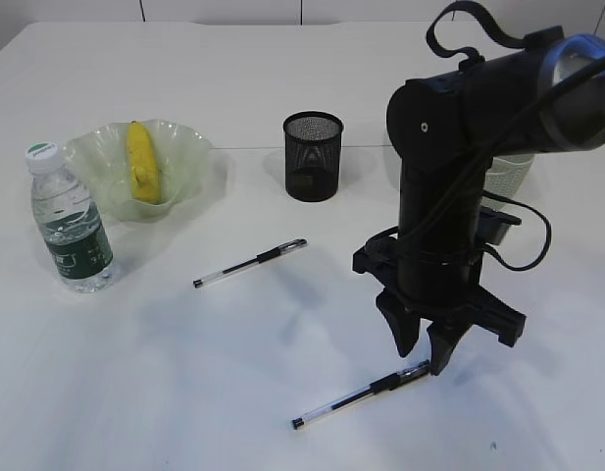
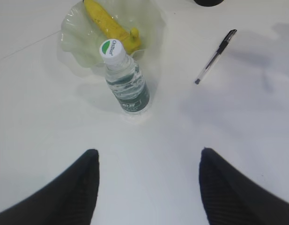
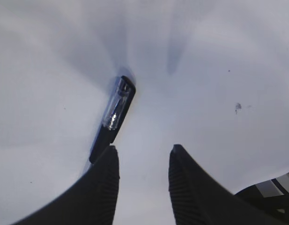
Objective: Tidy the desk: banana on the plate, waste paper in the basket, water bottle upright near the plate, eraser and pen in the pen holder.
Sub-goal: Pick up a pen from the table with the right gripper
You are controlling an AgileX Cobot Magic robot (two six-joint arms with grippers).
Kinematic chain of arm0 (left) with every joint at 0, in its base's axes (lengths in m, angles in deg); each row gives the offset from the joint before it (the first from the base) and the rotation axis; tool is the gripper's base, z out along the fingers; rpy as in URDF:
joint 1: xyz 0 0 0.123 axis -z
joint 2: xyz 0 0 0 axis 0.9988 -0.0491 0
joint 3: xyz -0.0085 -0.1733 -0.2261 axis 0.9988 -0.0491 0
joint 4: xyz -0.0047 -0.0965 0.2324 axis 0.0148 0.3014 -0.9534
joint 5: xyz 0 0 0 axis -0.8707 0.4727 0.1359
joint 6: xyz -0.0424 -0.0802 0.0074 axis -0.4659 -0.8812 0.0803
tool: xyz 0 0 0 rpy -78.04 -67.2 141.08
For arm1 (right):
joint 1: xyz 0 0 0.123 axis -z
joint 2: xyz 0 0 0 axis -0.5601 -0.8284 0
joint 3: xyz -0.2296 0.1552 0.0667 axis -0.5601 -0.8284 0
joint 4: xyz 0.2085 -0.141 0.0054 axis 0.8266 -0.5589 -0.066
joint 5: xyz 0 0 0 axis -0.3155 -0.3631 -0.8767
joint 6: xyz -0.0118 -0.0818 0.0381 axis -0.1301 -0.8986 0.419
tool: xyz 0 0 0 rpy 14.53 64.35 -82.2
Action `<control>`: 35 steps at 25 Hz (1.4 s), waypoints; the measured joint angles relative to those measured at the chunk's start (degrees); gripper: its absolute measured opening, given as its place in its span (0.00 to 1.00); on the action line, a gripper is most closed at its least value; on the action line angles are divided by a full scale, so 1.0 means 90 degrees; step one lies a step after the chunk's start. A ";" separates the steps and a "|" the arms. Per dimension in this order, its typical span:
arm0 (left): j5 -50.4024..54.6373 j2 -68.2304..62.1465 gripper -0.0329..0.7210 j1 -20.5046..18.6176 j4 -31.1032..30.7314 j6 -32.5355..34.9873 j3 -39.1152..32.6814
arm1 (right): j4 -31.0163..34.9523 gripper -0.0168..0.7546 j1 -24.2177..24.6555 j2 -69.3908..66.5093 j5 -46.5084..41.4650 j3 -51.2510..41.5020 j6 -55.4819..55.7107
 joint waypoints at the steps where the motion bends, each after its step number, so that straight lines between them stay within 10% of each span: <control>1: 0.0010 0.0000 0.67 0.0000 0.0000 0.0000 0.0000 | 0.0000 0.37 0.0000 0.0000 0.0000 0.0000 0.0000; 35: -0.0011 0.0000 0.67 0.0000 0.0000 0.0000 0.0000 | -0.0226 0.37 0.0000 0.0000 -0.0107 0.0589 -0.0437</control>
